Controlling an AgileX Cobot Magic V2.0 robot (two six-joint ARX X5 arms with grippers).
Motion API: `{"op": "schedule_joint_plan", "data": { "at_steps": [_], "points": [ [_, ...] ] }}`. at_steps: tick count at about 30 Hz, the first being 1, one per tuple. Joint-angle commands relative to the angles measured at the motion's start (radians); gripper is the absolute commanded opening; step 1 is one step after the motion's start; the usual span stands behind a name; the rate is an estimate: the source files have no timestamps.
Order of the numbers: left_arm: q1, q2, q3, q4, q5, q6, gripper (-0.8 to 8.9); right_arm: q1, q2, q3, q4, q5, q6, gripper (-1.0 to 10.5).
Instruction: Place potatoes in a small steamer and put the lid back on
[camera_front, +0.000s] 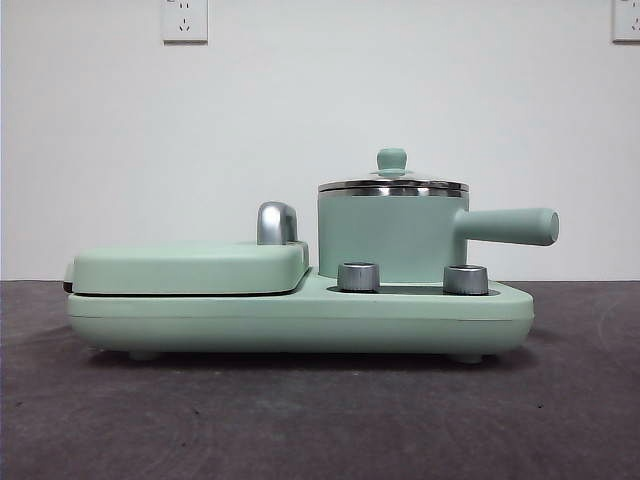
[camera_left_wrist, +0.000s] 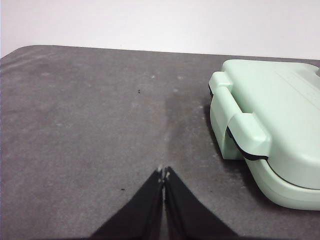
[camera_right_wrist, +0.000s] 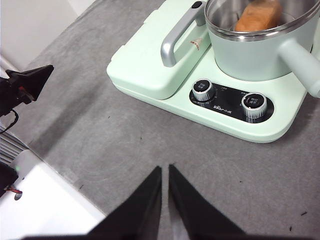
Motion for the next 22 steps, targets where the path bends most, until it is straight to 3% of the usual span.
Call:
{"op": "schedule_joint_plan", "data": {
  "at_steps": [1, 17, 20, 22],
  "points": [
    [0.002, -0.002, -0.020, -0.006, -0.002, -0.008, 0.06, 0.010, 0.004, 0.006, 0.011, 0.001, -0.006, 0.2],
    [0.002, -0.002, -0.019, -0.007, -0.002, -0.008, 0.06, 0.010, 0.000, 0.000, 0.026, 0.001, -0.007, 0.2],
    [0.002, -0.002, -0.019, -0.007, -0.002, -0.008, 0.06, -0.045, -0.029, -0.008, 0.045, 0.127, -0.060, 0.2],
    [0.002, -0.002, -0.019, -0.007, -0.002, -0.008, 0.06, -0.116, -0.061, -0.048, 0.093, 0.154, -0.077, 0.2]
  ]
}}
